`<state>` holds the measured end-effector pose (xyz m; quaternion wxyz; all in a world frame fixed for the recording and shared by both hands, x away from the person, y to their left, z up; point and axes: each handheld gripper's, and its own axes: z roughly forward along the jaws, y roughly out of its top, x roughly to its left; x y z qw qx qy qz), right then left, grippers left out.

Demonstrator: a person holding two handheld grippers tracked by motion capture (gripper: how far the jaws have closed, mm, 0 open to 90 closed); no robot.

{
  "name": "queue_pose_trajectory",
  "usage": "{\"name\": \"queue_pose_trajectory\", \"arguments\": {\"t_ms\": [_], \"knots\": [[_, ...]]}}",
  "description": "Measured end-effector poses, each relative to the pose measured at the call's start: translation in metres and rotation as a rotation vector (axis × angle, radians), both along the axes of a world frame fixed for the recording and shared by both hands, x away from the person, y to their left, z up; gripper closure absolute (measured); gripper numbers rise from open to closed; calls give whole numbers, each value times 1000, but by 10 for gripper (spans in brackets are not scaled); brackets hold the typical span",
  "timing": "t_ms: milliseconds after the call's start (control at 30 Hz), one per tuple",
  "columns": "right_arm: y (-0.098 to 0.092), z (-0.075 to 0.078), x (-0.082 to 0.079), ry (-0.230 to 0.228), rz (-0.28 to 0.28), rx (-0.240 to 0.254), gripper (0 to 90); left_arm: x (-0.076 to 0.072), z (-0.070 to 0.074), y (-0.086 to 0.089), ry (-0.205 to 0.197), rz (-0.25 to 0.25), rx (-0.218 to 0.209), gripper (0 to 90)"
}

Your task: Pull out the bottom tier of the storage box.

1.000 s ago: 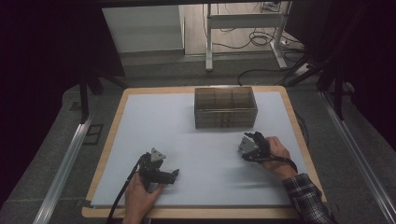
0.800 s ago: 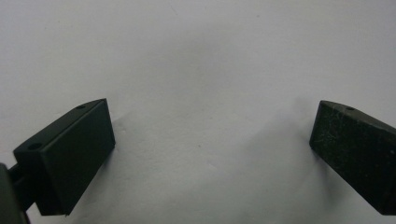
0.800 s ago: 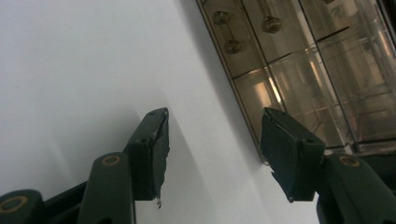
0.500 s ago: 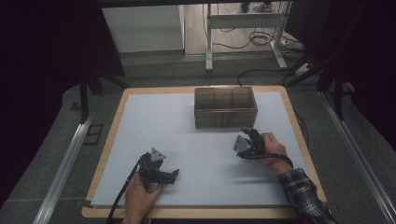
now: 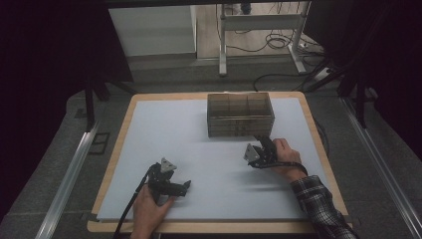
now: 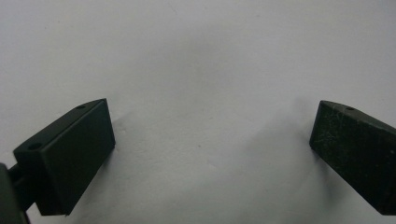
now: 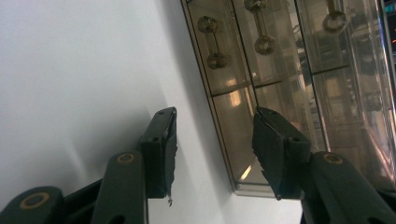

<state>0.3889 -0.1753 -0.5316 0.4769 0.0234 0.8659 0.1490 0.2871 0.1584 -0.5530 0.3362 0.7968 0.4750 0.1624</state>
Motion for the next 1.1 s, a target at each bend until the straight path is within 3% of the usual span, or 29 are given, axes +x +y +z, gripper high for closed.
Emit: {"name": "queue_pose_trajectory", "arguments": {"t_ms": [567, 1100], "knots": [[22, -15, 12, -111, 32, -139, 572, 0, 0, 0, 0, 0, 0, 0], [40, -27, 21, -187, 65, -214, 670, 0, 0, 0, 0, 0, 0, 0]]}}
